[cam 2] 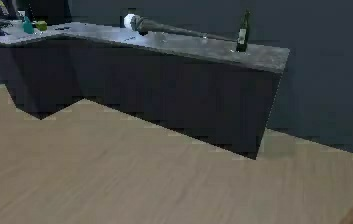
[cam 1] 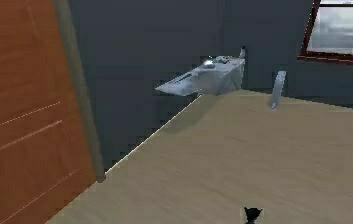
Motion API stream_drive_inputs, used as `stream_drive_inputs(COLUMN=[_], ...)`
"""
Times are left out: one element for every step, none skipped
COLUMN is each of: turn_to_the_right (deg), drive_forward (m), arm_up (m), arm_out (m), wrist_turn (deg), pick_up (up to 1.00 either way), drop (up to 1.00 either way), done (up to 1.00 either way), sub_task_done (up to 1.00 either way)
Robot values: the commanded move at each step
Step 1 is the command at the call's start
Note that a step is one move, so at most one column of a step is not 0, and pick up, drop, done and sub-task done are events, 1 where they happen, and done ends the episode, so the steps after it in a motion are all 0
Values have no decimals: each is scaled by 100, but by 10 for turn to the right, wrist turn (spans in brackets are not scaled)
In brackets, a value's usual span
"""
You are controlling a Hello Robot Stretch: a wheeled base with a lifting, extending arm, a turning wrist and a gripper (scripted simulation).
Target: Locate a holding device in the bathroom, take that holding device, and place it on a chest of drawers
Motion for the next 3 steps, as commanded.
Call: stream_drive_inputs(turn_to_the_right=[-450,-450,-450], drive_forward=[0,0,0], arm_up=[0,0,0], arm_out=[0,0,0], wrist_turn=[0,0,0], pick_up=[0,0,0], drop=[0,0,0], done=[0,0,0], sub_task_done=[0,0,0])
